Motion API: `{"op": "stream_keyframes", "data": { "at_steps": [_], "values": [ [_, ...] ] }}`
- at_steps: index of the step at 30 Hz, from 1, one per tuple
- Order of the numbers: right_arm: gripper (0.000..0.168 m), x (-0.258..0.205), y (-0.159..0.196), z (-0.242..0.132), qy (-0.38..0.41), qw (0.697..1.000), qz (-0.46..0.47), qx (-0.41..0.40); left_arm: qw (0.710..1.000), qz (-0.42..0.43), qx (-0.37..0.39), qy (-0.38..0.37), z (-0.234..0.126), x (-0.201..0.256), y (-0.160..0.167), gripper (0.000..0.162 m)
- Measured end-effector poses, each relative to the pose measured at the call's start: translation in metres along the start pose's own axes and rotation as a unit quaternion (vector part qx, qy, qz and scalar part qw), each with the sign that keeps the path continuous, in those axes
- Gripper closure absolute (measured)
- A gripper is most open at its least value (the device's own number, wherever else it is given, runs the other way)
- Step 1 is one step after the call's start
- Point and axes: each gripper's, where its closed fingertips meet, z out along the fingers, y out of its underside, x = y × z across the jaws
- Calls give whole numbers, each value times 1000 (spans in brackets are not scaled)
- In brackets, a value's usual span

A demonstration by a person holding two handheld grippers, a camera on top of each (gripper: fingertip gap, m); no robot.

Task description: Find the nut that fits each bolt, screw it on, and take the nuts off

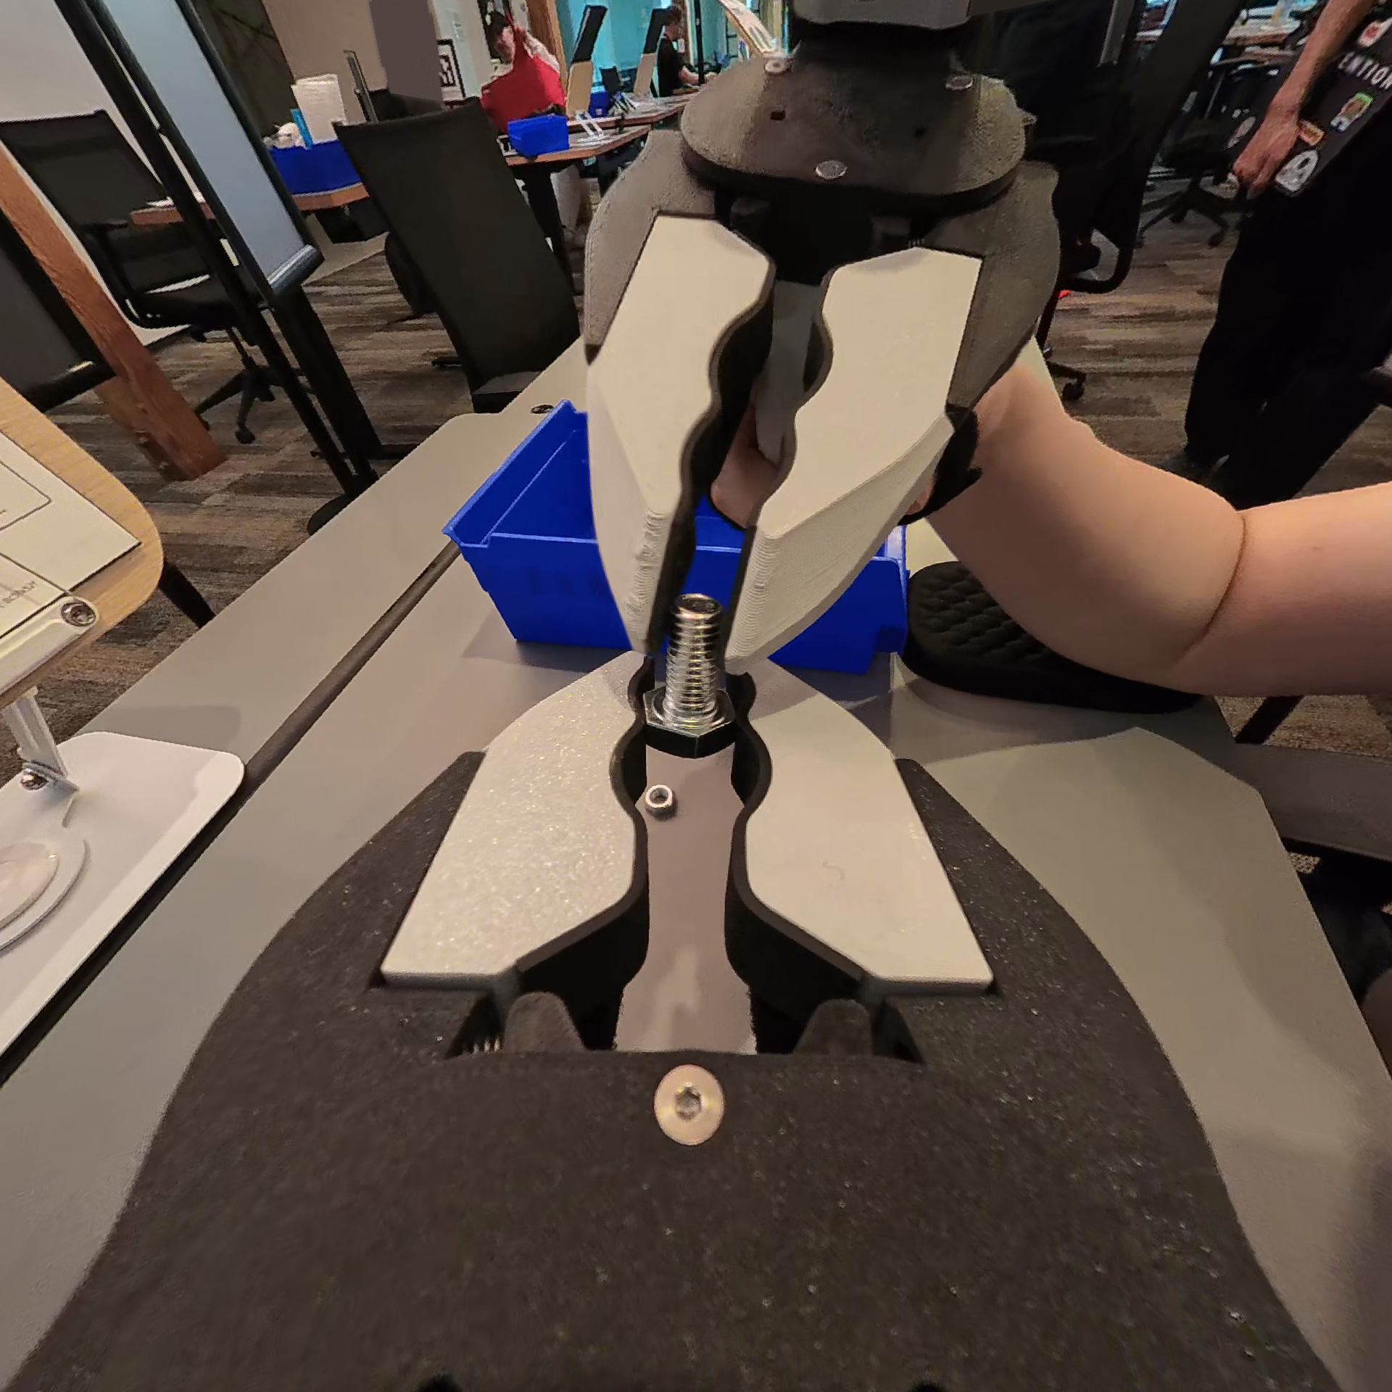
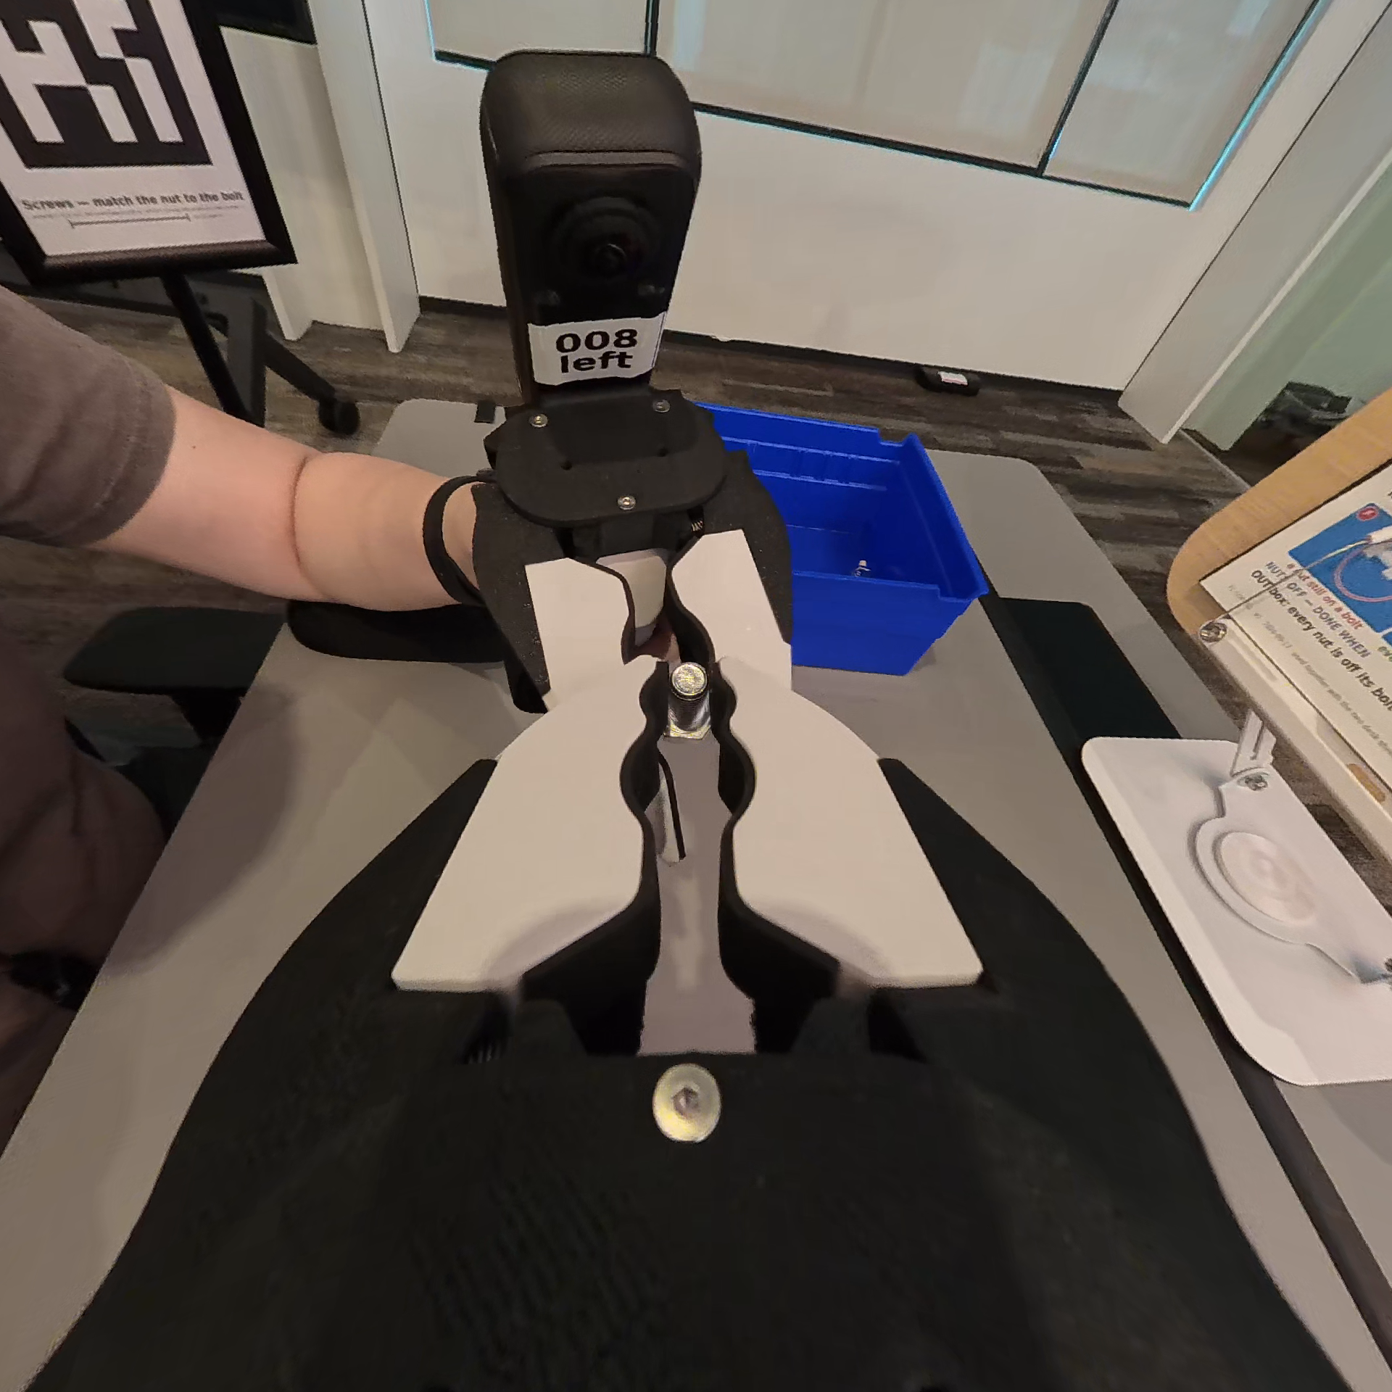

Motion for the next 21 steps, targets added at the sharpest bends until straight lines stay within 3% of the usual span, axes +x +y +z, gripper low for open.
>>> {"op": "stream_keyframes", "data": {
  "at_steps": [21],
  "values": [
    [158,7,0,-2,14,1000,22,-3,999,12,8,-31,-2,-8,-2,147]
  ]
}}
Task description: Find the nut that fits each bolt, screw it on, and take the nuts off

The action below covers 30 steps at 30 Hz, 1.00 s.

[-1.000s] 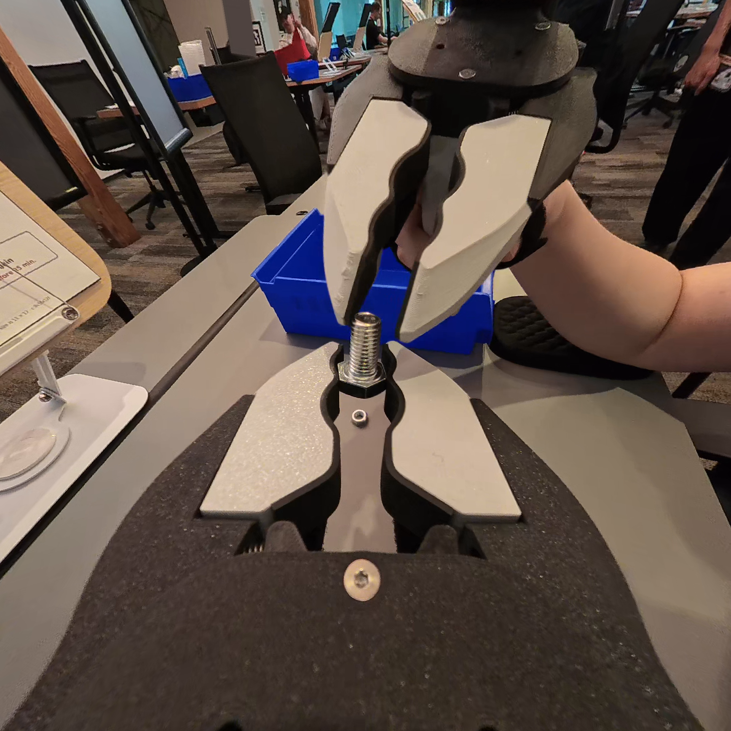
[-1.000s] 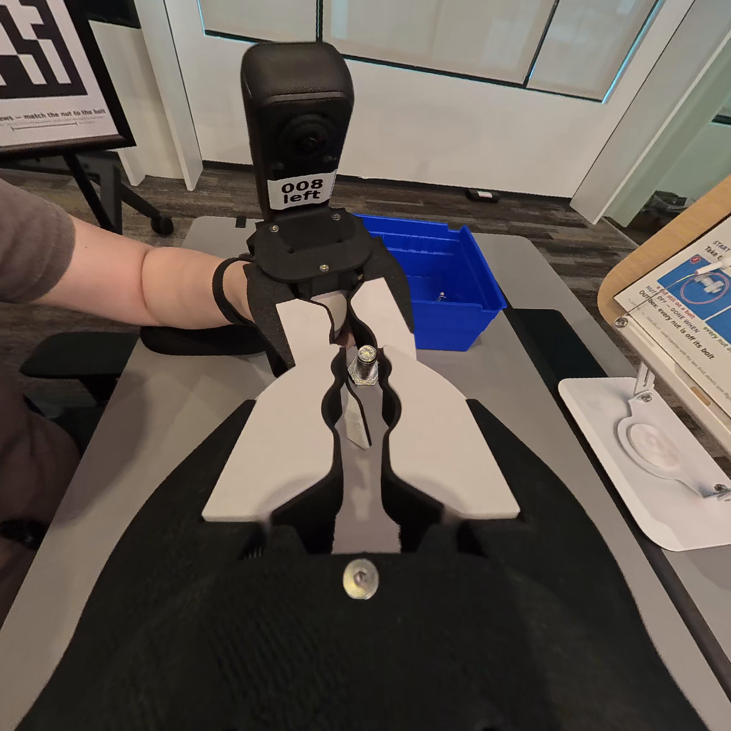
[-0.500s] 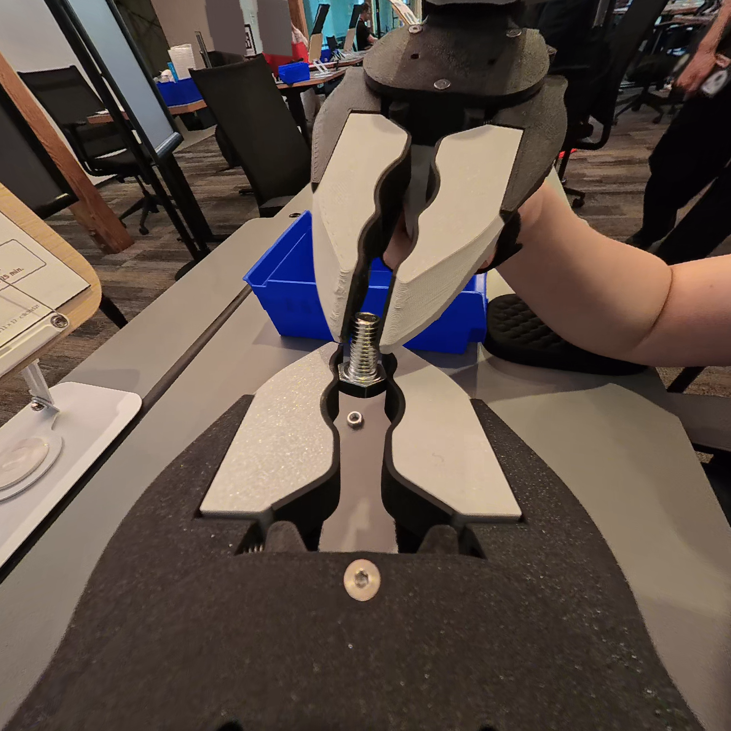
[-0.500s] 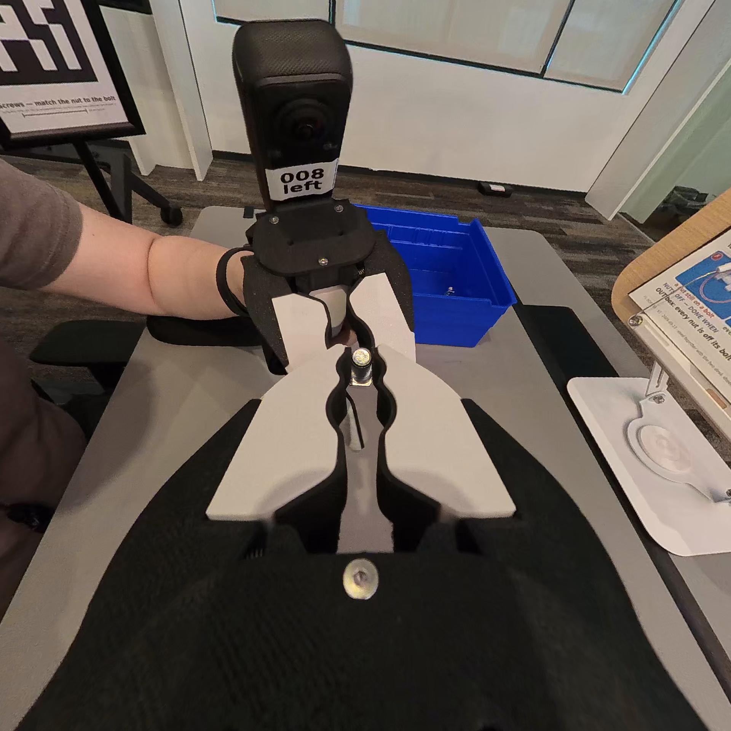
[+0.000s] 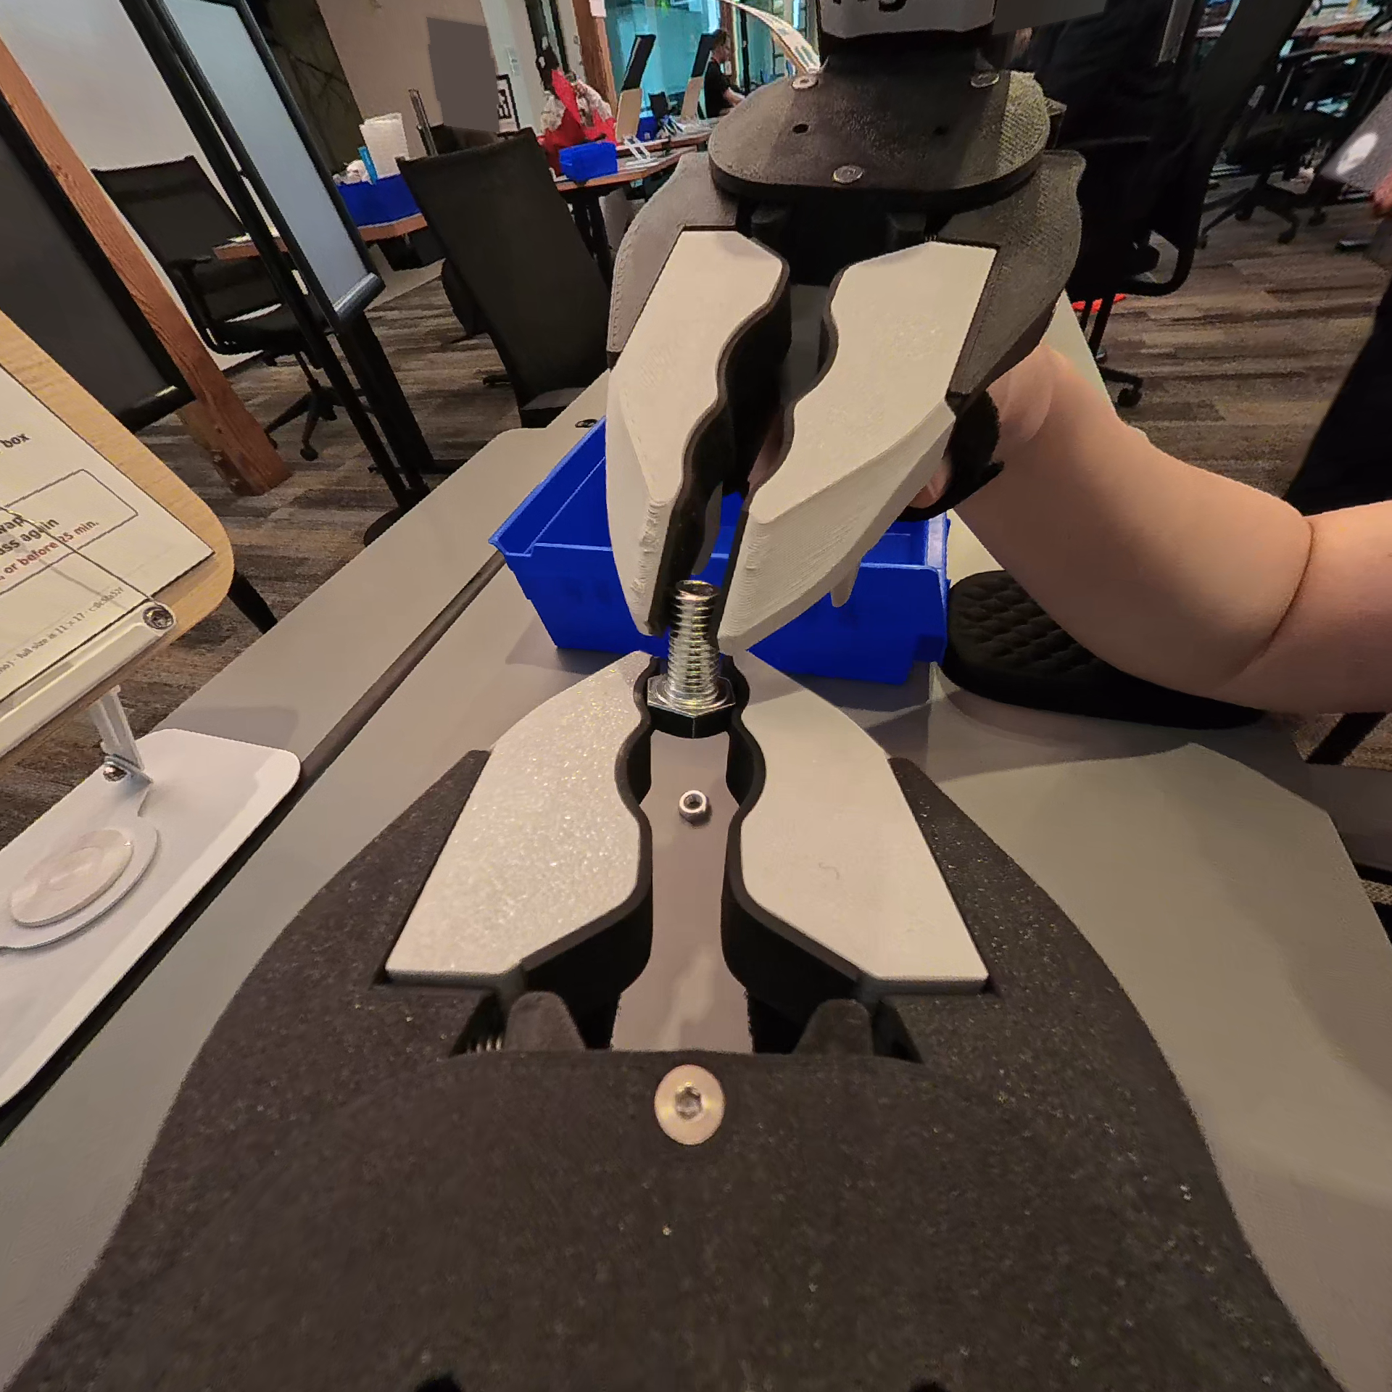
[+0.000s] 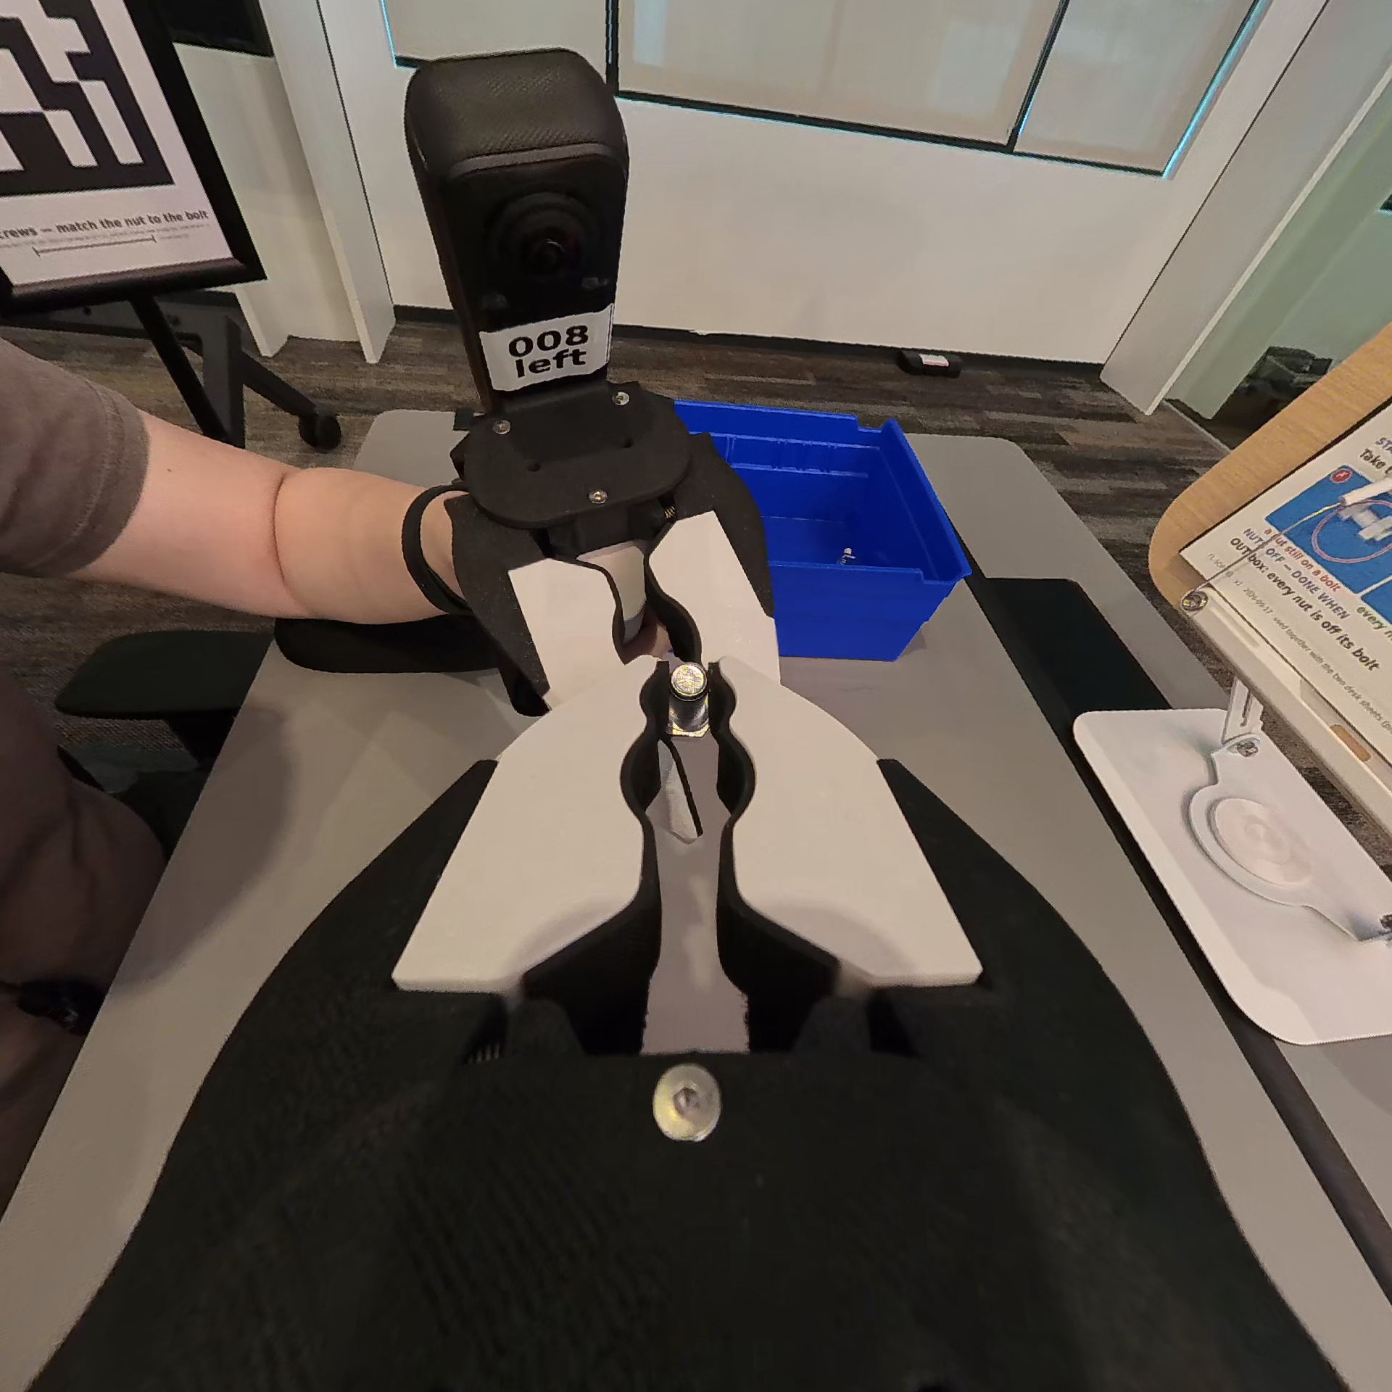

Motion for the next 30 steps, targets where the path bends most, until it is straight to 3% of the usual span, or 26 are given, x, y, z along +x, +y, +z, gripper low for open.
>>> {"op": "stream_keyframes", "data": {
  "at_steps": [15,20,25,30],
  "values": [
    [151,2,-5,-1,13,1000,-12,14,1000,-7,1,1,-1,-1,-1,148],
    [147,9,-9,-39,17,999,-22,16,1000,-18,1,-7,-3,-11,2,148],
    [146,23,51,-60,-30,994,-71,-81,999,-25,8,-38,-27,-37,-7,147],
    [146,33,144,-44,-82,939,-94,-319,996,-28,13,-82,-60,-66,-17,147]
  ]
}}
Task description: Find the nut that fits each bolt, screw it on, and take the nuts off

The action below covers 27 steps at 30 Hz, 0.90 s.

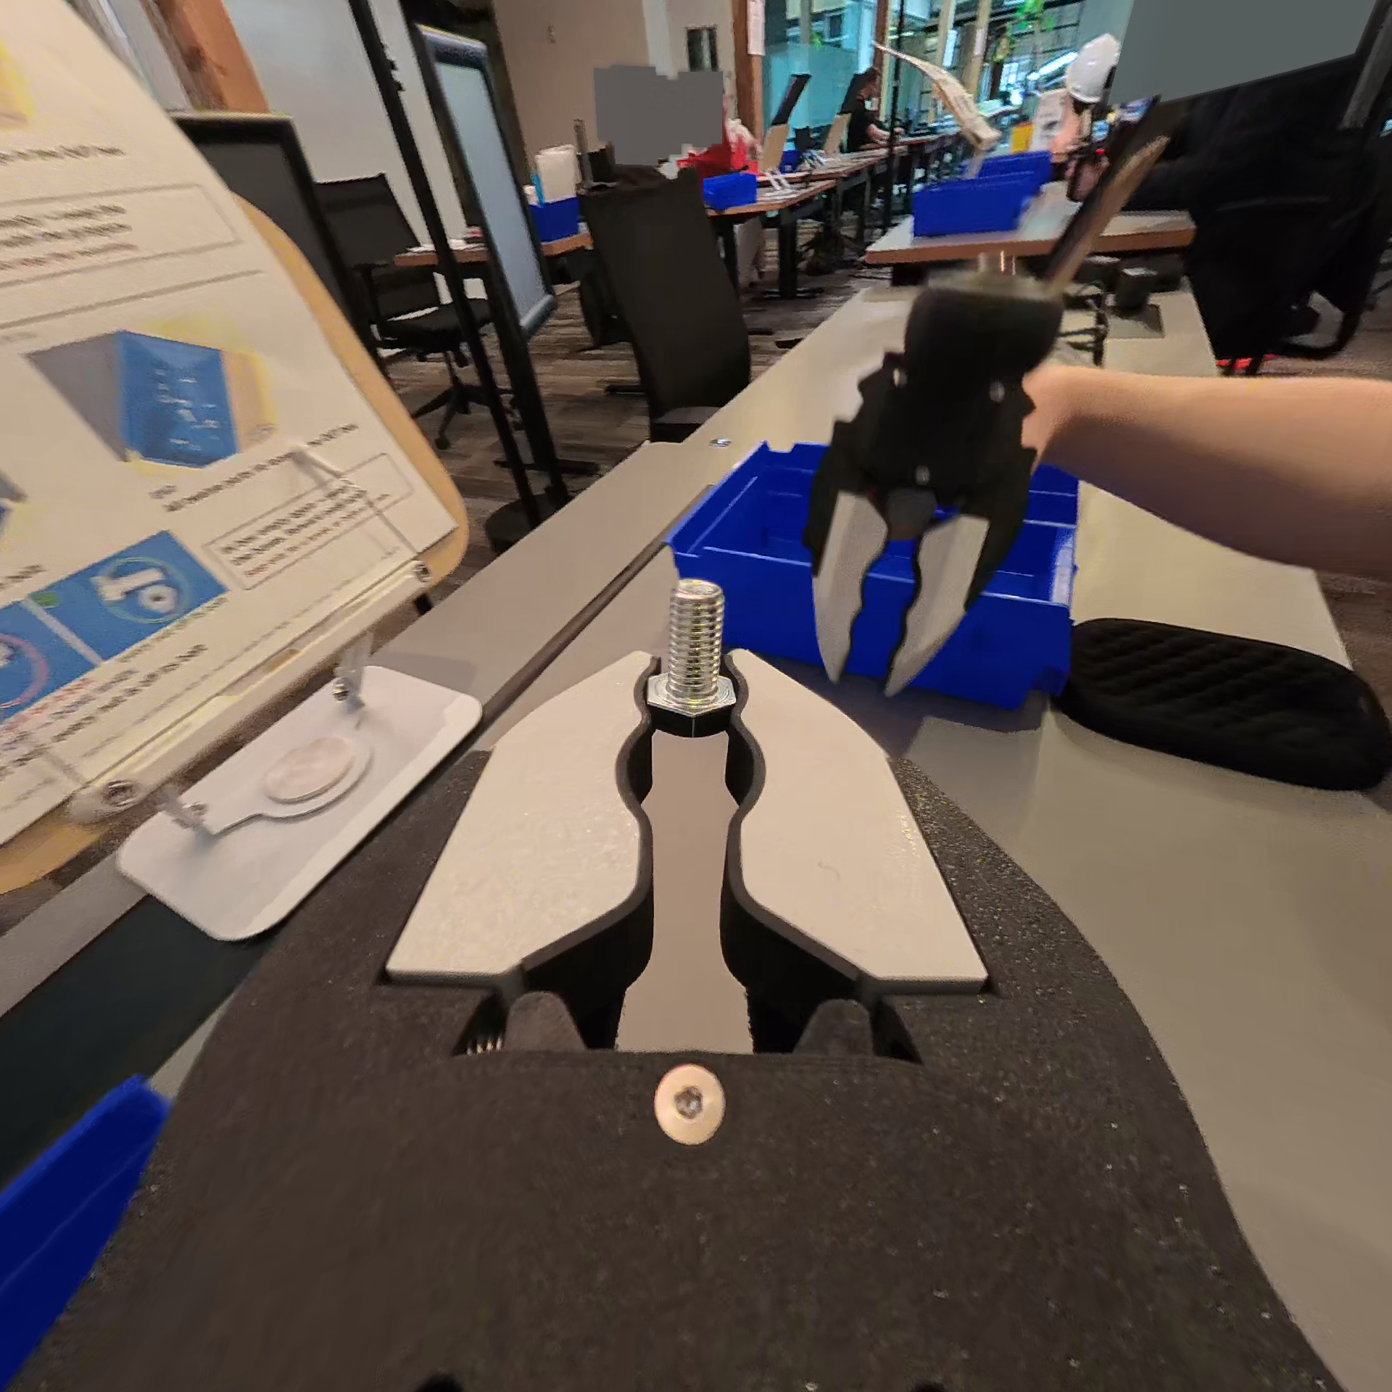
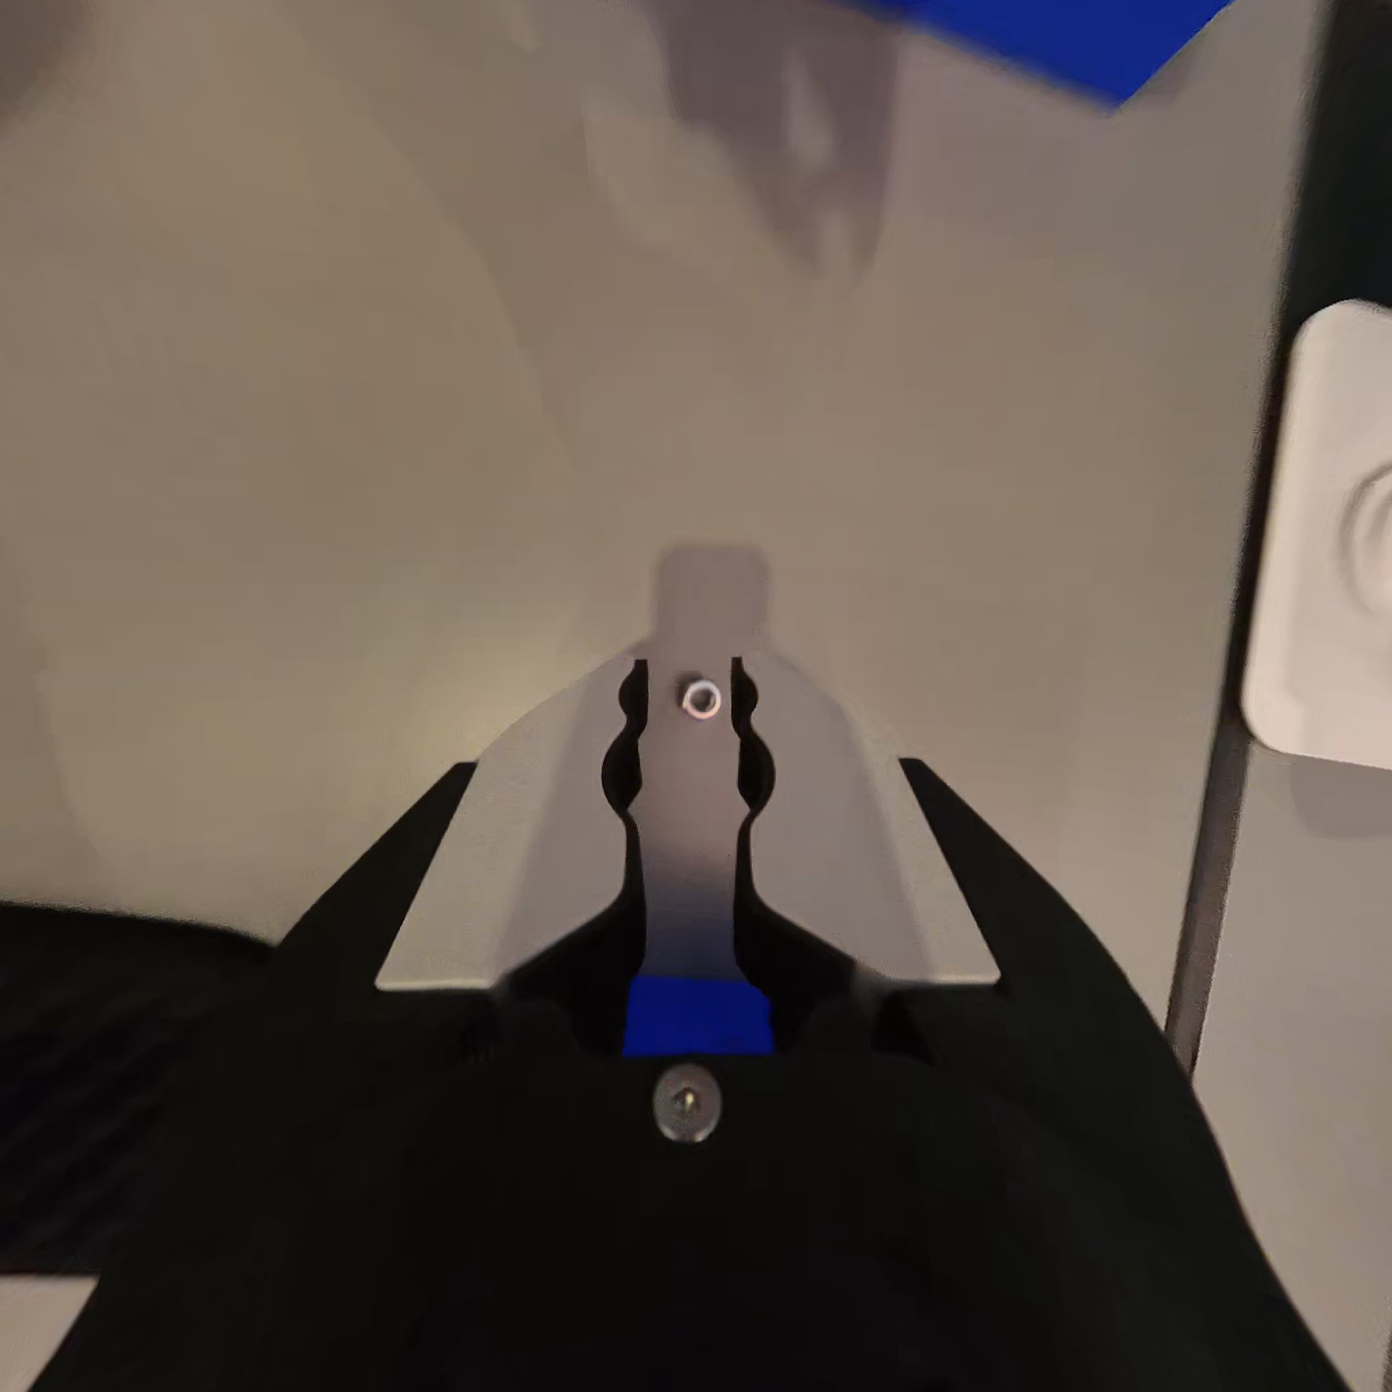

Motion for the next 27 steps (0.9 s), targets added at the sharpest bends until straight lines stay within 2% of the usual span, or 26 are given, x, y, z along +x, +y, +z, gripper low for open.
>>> {"op": "stream_keyframes", "data": {
  "at_steps": [2,5,7,10,16,27],
  "values": [
    [145,1,13,18,-15,998,-6,-63,1000,-3,3,-16,-12,-12,-4,147],
    [141,6,31,38,-32,989,42,-136,999,-14,13,-34,-28,-24,-11,148],
    [140,4,40,50,-46,983,71,-161,999,-15,21,-39,-35,-28,-15,148],
    [141,-1,50,64,-47,979,57,-189,999,-9,26,-40,-39,-27,-19,147],
    [140,0,61,81,-41,975,66,-209,999,-8,24,-31,-36,-23,-20,147],
    [149,5,71,87,-35,971,77,-224,999,-7,18,-29,-31,-22,-16,147]
  ]
}}
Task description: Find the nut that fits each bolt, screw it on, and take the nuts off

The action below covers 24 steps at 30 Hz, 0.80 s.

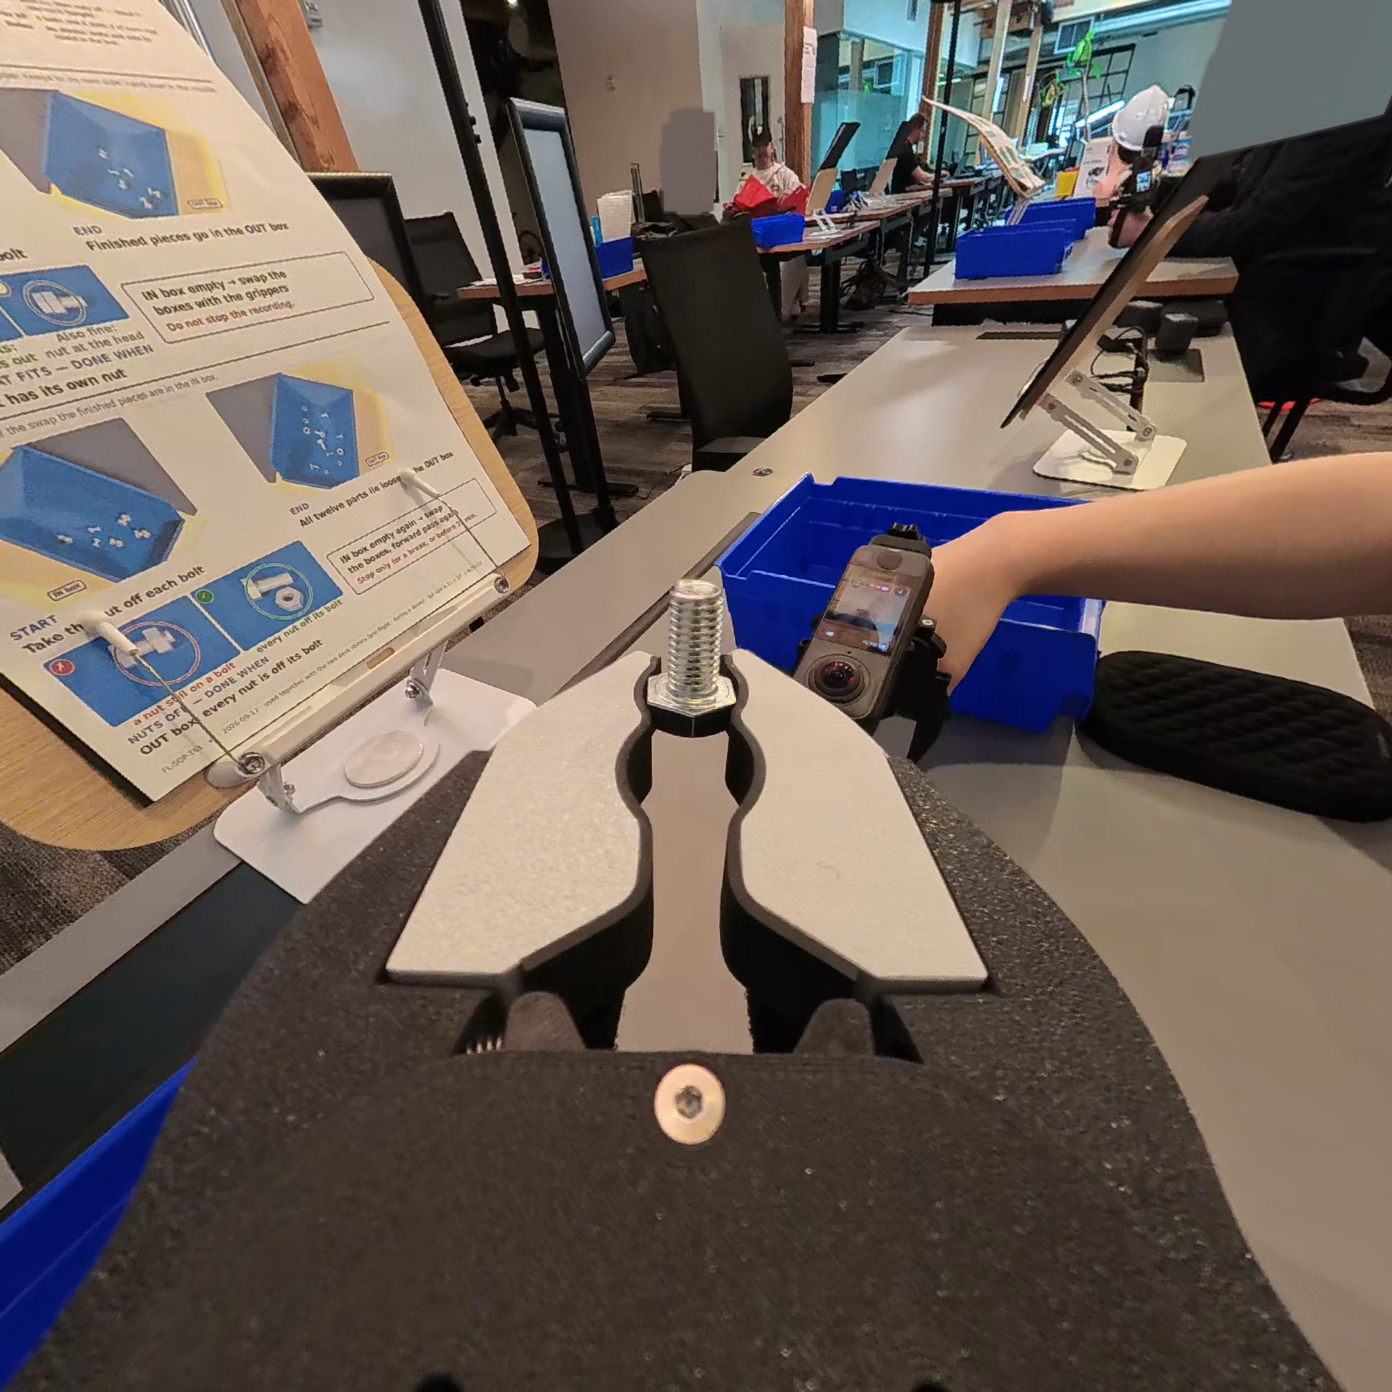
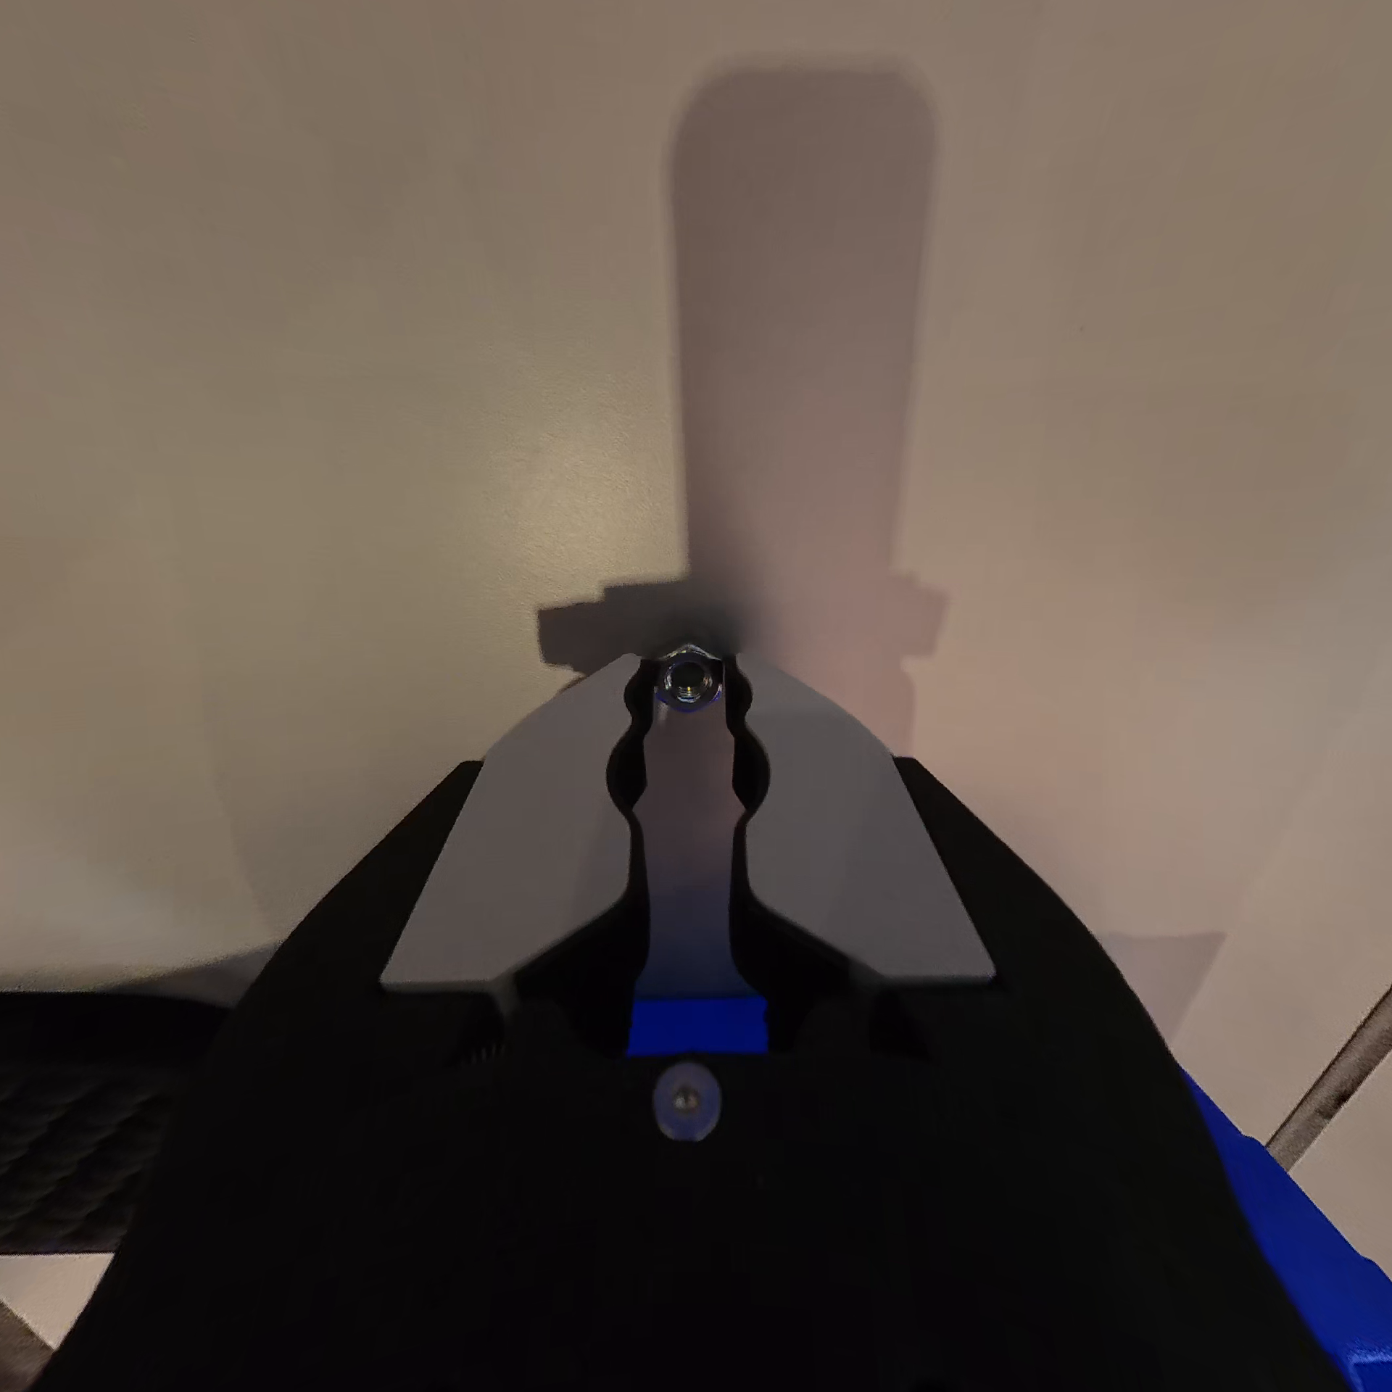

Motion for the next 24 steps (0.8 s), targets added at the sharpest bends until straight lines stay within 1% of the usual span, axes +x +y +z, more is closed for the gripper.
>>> {"op": "stream_keyframes", "data": {
  "at_steps": [24],
  "values": [
    [148,0,3,2,-6,1000,9,-3,1000,8,-16,10,8,7,6,147]
  ]
}}
